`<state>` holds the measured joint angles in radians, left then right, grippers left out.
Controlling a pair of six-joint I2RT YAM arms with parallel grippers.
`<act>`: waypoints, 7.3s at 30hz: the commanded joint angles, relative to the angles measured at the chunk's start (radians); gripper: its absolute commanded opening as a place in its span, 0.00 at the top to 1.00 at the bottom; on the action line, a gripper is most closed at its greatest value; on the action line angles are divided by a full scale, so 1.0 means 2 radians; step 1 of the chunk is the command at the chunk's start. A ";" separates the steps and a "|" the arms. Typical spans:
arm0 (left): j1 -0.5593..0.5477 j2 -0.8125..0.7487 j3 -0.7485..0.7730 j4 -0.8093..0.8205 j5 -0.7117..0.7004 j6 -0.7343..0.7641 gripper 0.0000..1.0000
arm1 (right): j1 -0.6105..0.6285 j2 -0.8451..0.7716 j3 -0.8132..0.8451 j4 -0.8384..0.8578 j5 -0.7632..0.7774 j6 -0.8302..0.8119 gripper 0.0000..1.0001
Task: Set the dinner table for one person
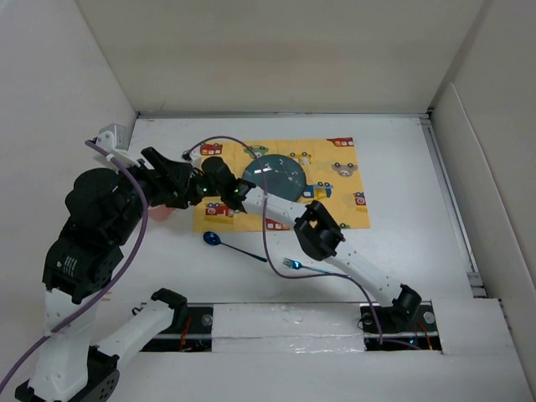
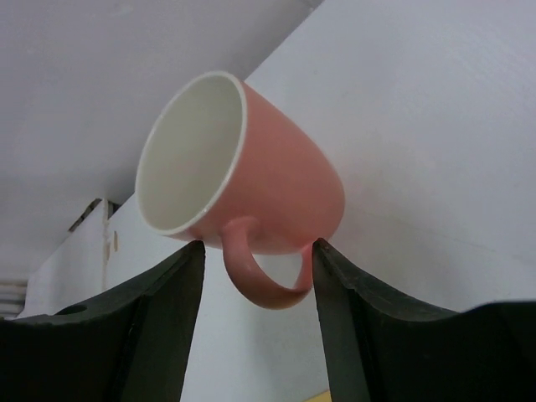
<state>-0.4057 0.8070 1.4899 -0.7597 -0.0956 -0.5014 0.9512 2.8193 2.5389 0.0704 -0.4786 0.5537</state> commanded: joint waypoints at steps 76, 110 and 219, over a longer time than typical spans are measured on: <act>-0.008 0.001 0.022 0.037 -0.050 0.027 0.52 | -0.017 -0.291 -0.221 0.133 0.111 -0.012 1.00; -0.008 0.157 -0.108 0.269 0.105 0.028 0.54 | -0.394 -0.484 -0.558 0.117 0.243 -0.112 1.00; -0.008 0.114 0.001 0.168 0.014 0.067 0.49 | -0.120 -0.551 -0.578 -0.152 0.339 -0.113 1.00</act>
<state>-0.4191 1.0321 1.5364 -0.4812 -0.1352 -0.3645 0.8558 1.7508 1.4410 -0.2424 0.1825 0.2806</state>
